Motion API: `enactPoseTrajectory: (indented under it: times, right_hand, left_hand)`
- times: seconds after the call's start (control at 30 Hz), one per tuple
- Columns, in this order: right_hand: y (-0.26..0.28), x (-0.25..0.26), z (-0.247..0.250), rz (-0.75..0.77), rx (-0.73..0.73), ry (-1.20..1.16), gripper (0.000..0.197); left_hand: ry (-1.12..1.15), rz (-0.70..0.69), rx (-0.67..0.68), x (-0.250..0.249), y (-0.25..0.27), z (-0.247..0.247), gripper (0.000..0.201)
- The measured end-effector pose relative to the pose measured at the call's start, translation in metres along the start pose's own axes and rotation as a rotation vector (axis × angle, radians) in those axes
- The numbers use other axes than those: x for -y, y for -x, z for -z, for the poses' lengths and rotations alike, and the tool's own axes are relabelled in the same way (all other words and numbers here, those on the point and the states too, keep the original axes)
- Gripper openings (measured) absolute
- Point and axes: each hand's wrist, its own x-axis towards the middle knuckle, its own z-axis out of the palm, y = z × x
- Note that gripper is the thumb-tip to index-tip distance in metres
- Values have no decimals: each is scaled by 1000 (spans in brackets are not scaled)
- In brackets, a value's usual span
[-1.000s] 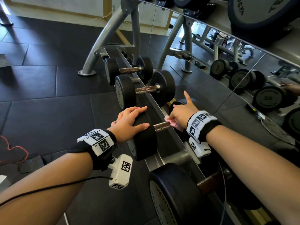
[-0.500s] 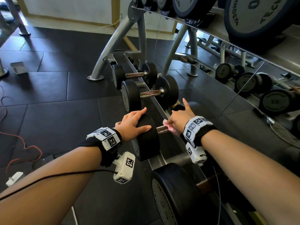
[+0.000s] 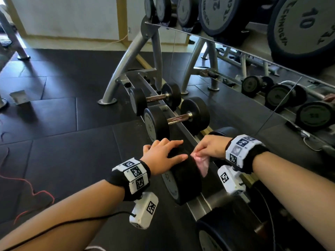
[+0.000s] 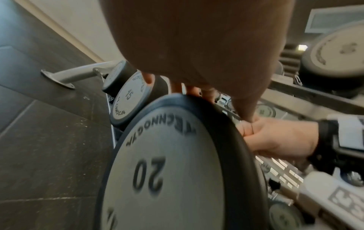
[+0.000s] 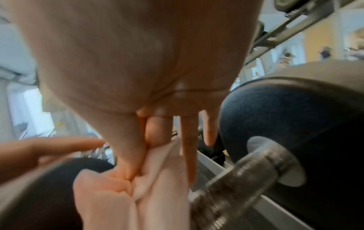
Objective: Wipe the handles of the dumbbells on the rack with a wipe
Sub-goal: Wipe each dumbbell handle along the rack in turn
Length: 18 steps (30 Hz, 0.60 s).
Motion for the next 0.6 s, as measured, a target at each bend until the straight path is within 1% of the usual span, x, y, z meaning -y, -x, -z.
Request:
enactPoseTrajectory:
  times: [0.07,0.1,0.17,0.2,0.27,0.3,0.4,0.47,0.53,0.6]
  right_hand:
    - [-9,-1,18,-64,-31,-64,31]
    - [-15,-2,27,-104,-55,-83,38]
    - [-25,-2,47,-144,-110,-124,49]
    - [-30,-2,55,-159,-138,-167,46]
    - [-39,6,69,-179,-220,-327,26]
    - [-45,11,74,-190,-259,-375,20]
    - [-64,21,79,-283,-413,-341,19]
    - [-73,23,74,-341,-505,-381,18]
    - [-81,20,65,-356,-570,-402,17]
    - [-88,14,59,-354,-619,-374,17]
  left_hand:
    - [176,-9,26,15,-17,20,44]
    - [226,-12,21,24,-26,31,38]
    - [273,-15,-37,40,-45,54,32]
    - [273,-13,-79,48,-53,63,31]
    - [249,-7,-145,59,-69,80,33]
    - [228,-10,-167,64,-75,86,35]
    - [162,-18,-196,75,-92,95,38]
    - [135,-20,-221,80,-101,92,40]
    - [120,-18,-263,87,-107,85,42]
    - [101,-16,-294,95,-113,76,48]
